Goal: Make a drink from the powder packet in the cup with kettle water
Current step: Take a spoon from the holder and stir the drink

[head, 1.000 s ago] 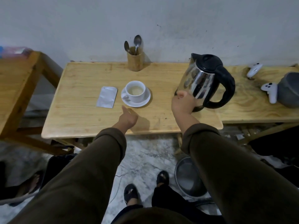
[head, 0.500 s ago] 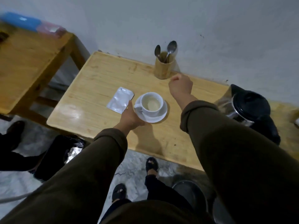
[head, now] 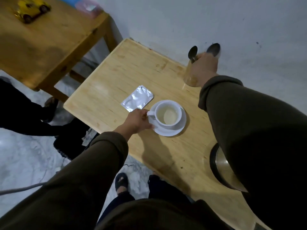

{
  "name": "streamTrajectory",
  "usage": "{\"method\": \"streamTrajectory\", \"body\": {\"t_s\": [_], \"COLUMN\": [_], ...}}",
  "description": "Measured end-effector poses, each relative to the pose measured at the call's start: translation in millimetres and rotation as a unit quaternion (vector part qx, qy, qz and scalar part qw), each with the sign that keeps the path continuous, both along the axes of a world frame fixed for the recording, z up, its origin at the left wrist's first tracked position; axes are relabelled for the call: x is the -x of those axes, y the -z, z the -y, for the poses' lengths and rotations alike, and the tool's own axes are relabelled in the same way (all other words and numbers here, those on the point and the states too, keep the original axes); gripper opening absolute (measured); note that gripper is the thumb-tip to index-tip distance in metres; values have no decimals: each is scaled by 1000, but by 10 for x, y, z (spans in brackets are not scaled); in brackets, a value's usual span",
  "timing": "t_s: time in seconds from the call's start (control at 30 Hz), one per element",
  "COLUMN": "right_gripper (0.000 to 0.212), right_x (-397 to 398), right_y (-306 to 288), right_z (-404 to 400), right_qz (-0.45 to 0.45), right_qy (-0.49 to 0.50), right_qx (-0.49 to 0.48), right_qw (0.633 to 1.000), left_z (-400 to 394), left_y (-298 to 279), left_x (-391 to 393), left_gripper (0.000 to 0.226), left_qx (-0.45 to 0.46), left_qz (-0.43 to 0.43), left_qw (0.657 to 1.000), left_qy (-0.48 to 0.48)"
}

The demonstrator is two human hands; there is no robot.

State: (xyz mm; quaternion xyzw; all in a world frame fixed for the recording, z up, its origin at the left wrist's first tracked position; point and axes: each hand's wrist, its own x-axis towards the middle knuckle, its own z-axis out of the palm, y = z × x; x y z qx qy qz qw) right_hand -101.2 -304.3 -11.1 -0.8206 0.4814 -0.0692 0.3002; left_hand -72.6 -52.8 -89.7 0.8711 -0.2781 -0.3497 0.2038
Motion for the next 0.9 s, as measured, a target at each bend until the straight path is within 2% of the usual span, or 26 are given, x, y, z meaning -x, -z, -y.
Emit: {"method": "streamTrajectory", "body": {"t_s": [0.1,0.3,0.6,0.9], "right_gripper": [34,34,36,21], "right_x": [-39,-81,-126,-146], "right_y": [53,153,157,20], "right_z": [84,168,248,218], "right_qz": [-25,-39,-44,94], "right_qy": [-16,-34,-3,76], "right_qx": [-10,-15,-54,10], "right_qw": [999,999,998,993], "left_z": [21,28,68,67], "left_y": [-9,-52,-62,-69], "left_x": [-19,-68,-62,-35], "left_gripper": [38,42,40,40], "left_qx": [-7,-8,-20,-30], "left_qz": [4,-11,17,25], "left_qw": [1000,1000,999,998], "left_qy": [2,26,43,48]}}
